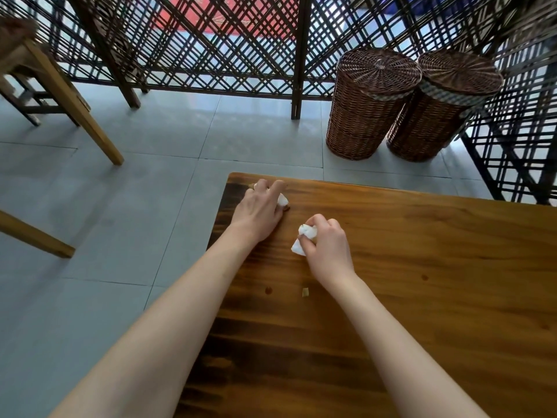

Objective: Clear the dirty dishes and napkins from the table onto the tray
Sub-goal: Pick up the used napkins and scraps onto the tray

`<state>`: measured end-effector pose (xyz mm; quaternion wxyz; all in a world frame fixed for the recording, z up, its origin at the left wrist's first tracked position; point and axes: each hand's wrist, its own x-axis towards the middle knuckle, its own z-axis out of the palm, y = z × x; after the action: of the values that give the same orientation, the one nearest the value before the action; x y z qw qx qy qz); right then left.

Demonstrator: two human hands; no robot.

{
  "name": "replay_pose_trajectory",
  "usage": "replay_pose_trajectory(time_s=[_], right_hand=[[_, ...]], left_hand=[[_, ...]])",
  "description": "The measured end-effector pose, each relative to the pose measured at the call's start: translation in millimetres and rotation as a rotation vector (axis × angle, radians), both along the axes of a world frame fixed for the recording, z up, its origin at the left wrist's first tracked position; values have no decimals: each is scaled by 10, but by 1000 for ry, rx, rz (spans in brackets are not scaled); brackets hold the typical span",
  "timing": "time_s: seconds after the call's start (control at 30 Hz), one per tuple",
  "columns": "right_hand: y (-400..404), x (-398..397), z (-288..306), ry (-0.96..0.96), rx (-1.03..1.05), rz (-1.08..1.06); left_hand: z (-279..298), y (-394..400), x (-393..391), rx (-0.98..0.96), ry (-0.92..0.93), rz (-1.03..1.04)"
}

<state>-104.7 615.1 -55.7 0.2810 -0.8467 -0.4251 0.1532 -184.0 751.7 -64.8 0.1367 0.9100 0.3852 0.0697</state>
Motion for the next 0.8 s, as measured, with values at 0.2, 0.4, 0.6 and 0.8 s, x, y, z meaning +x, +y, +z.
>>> replay_pose_trajectory(time_s=[0.2,0.4,0.6,0.8], right_hand=[[-123,10,20,9,10,1],[-387,-87,111,10,-45,48],[-674,-261,174,58,-228,94],[-633,-402,192,18,-275,128]], left_hand=[[4,-71,-8,58,42,83],[244,-341,-180,45,-56,124],[347,-869,-483,-27,-121,169],[257,-1129,-747,-107,-111,213]])
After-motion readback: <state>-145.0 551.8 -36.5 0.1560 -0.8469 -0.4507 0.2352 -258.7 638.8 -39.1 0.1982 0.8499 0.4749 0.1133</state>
